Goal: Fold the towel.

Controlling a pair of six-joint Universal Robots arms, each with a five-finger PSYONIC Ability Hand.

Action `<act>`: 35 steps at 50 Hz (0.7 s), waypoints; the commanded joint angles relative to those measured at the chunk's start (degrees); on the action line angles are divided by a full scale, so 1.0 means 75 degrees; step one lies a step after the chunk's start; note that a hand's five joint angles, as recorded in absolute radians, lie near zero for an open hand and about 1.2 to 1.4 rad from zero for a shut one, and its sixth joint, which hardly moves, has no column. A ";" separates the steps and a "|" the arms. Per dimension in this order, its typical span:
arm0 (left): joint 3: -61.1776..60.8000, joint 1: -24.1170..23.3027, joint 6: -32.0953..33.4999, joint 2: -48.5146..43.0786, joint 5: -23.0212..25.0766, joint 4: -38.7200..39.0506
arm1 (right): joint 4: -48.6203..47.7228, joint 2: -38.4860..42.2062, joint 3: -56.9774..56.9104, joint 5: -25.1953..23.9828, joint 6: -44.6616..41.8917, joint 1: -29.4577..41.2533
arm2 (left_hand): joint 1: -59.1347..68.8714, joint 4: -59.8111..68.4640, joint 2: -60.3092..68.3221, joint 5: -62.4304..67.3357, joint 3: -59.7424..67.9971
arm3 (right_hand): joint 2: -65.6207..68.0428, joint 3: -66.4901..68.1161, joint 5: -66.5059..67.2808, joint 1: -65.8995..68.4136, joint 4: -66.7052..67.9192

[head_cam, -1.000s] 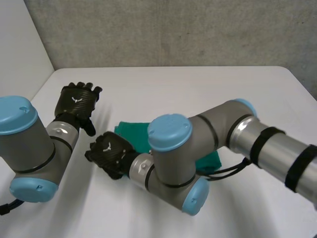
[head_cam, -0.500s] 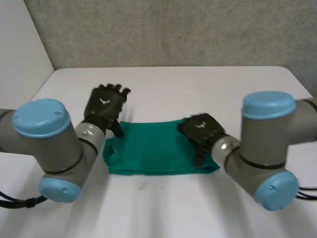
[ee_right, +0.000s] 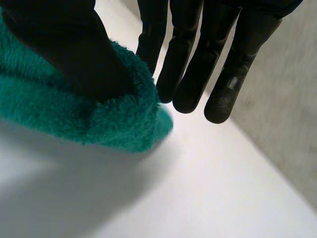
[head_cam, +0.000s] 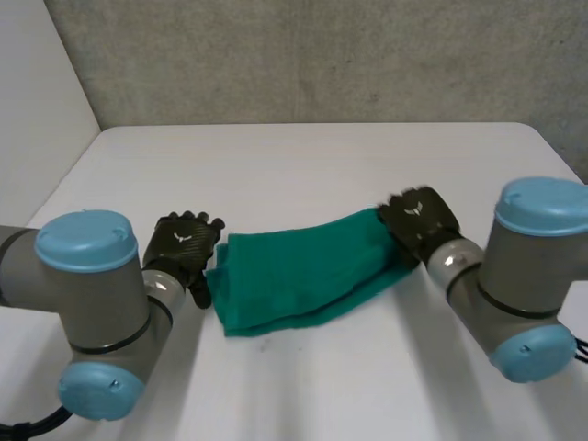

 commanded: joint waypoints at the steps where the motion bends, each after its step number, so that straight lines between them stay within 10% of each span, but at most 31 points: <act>1: -0.0483 -0.0008 0.0002 0.0496 -0.0027 0.0026 | 0.0335 0.0032 -0.1249 -0.0093 -0.0069 0.1945 | -0.0137 -0.0216 -0.0210 -0.0359 -0.0291 | 0.1667 0.1652 0.1856 0.3448 0.1581; 10: -0.0473 0.0390 -0.0010 0.1189 -0.0238 0.0061 | 0.0873 0.1343 -0.1718 -0.1862 -0.0268 0.2954 | -0.0137 -0.0216 -0.0210 -0.0359 -0.0291 | 0.1667 0.1652 0.1856 0.3448 0.1581; 15: -0.0145 0.0355 -0.0092 0.1213 -0.0238 0.0061 | 0.0921 0.1311 -0.2211 -0.0906 0.0128 0.2908 | -0.0137 -0.0216 -0.0210 -0.0359 -0.0291 | -0.6643 -0.6658 -0.6454 -0.4862 -0.6729; 29: 0.1261 -0.0758 -0.1802 0.0534 -0.0180 -0.0582 | 0.1097 0.0243 -0.2059 -0.0211 0.2814 0.1502 | -0.0137 -0.0216 -0.0210 -0.0359 -0.0291 | -0.7666 -0.7681 -0.7477 -0.5885 -0.7753; 35: 0.1449 -0.0899 -0.2318 -0.0076 -0.0238 -0.1439 | 0.2558 0.1833 -0.3157 -0.0656 0.2849 0.1256 | -0.0137 -0.0216 -0.0210 -0.0359 -0.0291 | -0.7666 -0.7681 -0.7477 -0.5885 -0.7753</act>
